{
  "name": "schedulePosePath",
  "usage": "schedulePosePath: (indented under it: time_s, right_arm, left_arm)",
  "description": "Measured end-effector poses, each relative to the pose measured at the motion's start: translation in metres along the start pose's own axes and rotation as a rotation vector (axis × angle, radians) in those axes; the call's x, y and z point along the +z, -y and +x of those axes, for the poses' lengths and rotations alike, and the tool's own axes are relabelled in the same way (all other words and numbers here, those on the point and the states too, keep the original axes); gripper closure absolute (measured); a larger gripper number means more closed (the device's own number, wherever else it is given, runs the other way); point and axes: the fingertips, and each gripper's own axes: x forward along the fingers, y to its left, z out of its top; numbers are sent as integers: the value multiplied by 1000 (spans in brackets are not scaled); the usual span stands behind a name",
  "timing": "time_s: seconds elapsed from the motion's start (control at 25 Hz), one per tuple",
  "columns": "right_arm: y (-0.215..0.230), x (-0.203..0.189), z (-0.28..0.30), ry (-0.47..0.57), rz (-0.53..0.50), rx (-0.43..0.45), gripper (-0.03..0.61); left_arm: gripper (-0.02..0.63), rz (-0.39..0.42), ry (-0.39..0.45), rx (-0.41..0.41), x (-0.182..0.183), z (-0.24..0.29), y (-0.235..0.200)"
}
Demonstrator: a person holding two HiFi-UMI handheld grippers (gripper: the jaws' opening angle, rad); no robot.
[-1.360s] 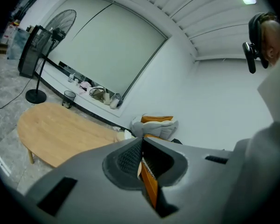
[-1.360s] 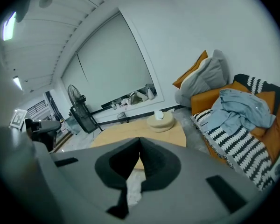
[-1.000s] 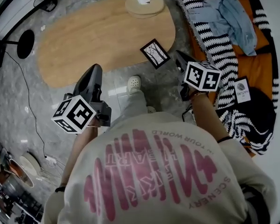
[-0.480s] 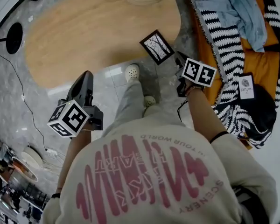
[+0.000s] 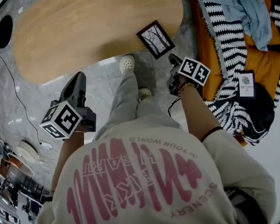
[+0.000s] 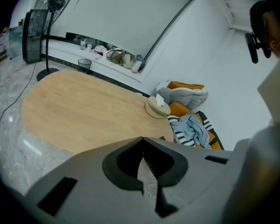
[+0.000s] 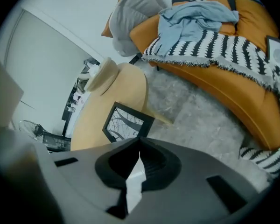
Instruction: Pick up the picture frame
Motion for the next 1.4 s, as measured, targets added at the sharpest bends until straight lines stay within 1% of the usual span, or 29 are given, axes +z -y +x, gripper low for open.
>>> schedulePosePath:
  time_s: [0.04, 0.12, 0.2, 0.28, 0.36, 0.44, 0.52, 0.76, 0.88, 0.92, 1.08, 1.16, 1.4]
  right_arm:
    - [2, -3, 4, -8, 33, 16, 559]
    - [4, -8, 12, -27, 107, 52, 415]
    - [8, -11, 19, -32, 148, 64, 394]
    - [10, -13, 25, -32, 164, 70, 372]
    - [9, -15, 31, -28, 190, 82, 330]
    - [9, -14, 37, -12, 220, 94, 322]
    - [7, -13, 42, 2, 237, 114, 296]
    - [3, -16, 57, 15, 273, 157, 316]
    - [0, -15, 61, 26, 300, 197, 325]
    - [-2, -14, 61, 31, 306, 214, 333]
    - [-11, -11, 61, 45, 319, 277, 403]
    - [-13, -10, 61, 53, 319, 295, 433]
    - [-13, -15, 56, 67, 359, 306, 451]
  left_arm:
    - [611, -4, -6, 3, -3, 0, -1]
    - [611, -4, -17, 8, -7, 1, -4]
    - [611, -4, -22, 12, -10, 1, -6]
    - [611, -8, -21, 18, -11, 0, -7]
    - [611, -11, -19, 21, -11, -1, -9]
    - [611, -11, -19, 22, -11, -1, -11]
    - [611, -10, -21, 25, -12, 0, -14]
    - [611, -14, -21, 43, -15, -3, -23]
    - [611, -8, -28, 44, -17, -4, -24]
    - [611, -7, -28, 45, -18, -4, -25]
    - [611, -4, -23, 43, -20, -3, -24]
    - [611, 0, -24, 38, -21, -2, -22]
    - [611, 7, -17, 25, -23, -4, -17]
